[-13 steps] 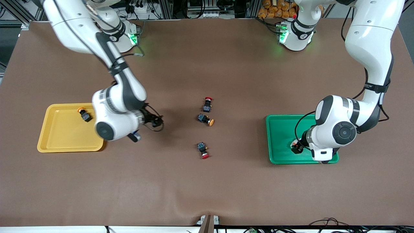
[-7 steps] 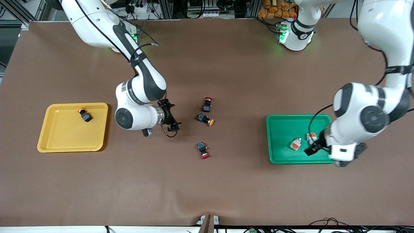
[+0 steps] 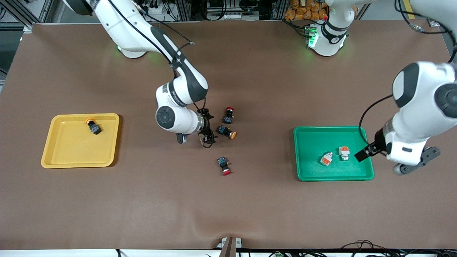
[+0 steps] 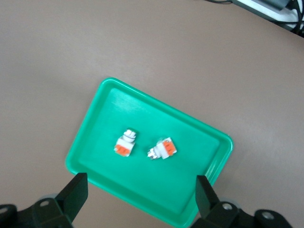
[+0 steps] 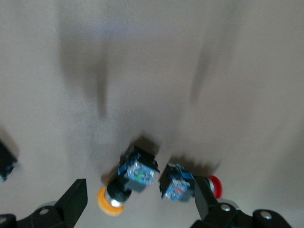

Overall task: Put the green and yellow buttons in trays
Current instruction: 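Grasp another yellow button with the right gripper while the left gripper retracts, then carry the yellow button to the yellow tray with the right gripper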

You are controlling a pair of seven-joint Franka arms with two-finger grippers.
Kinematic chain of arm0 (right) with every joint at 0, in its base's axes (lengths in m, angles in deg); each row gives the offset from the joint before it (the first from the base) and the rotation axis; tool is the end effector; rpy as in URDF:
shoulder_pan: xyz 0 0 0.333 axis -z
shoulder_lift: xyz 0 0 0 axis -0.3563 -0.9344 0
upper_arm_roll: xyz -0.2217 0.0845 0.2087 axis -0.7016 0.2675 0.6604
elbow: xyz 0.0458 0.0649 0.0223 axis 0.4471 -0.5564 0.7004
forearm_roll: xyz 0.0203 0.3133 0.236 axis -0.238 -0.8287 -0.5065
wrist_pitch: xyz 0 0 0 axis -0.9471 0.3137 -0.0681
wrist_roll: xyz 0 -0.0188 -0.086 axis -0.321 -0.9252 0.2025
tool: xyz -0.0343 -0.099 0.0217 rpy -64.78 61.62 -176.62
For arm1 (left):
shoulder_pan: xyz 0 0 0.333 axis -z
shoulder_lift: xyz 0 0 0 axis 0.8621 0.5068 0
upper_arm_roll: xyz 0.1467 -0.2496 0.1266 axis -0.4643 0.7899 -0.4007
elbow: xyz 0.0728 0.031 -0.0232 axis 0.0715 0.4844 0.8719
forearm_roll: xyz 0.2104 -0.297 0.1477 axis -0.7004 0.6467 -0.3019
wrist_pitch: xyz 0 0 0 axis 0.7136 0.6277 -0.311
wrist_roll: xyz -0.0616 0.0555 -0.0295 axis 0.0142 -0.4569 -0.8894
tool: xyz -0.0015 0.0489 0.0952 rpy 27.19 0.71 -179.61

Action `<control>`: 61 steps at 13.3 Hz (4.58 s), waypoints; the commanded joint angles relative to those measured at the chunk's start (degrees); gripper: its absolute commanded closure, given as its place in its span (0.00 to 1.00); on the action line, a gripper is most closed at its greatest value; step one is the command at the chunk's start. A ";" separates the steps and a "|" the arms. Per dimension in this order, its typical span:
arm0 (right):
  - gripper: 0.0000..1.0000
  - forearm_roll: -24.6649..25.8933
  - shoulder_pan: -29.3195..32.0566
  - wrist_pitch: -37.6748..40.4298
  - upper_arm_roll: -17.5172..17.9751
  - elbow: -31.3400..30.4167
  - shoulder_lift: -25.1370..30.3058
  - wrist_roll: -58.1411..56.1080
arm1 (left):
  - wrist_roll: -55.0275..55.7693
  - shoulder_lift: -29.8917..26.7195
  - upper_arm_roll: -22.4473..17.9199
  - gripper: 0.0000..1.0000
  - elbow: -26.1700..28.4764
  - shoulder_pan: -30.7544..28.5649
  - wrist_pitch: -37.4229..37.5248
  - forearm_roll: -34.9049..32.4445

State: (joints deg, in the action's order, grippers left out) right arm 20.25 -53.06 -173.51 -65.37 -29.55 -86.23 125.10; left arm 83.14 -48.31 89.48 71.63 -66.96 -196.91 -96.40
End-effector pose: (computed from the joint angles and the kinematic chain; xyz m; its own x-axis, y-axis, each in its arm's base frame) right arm 0.5448 0.3995 0.2164 0.1241 -0.9194 -0.3733 -0.9682 -0.1945 0.1572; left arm 0.6550 -0.0771 0.4826 0.9007 0.4221 0.1027 0.4279 -0.9029 -0.0415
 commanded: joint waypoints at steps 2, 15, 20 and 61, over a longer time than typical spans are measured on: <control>0.00 -0.53 -1.21 -0.72 -0.94 0.32 -0.23 1.18 | -5.66 -6.45 0.12 0.00 0.54 -0.41 4.78 -0.22; 0.06 -1.14 -3.93 -8.35 -1.11 1.90 -4.45 1.70 | -30.54 -15.51 -16.08 0.00 -1.22 11.23 16.89 8.92; 0.16 -0.61 -5.17 -10.30 -1.11 2.78 -5.94 3.47 | -31.43 -17.80 -14.12 0.00 0.61 8.64 19.55 10.07; 1.00 27.69 42.90 16.16 -1.29 0.85 -0.23 -125.90 | -23.96 -18.77 -12.88 0.00 0.45 7.85 21.05 10.95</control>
State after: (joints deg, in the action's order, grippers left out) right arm 46.68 -11.94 -156.76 -67.81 -27.40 -87.14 0.88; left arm 58.81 -66.23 76.47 71.76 -58.97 -176.61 -86.32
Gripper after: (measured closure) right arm 0.502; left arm 0.000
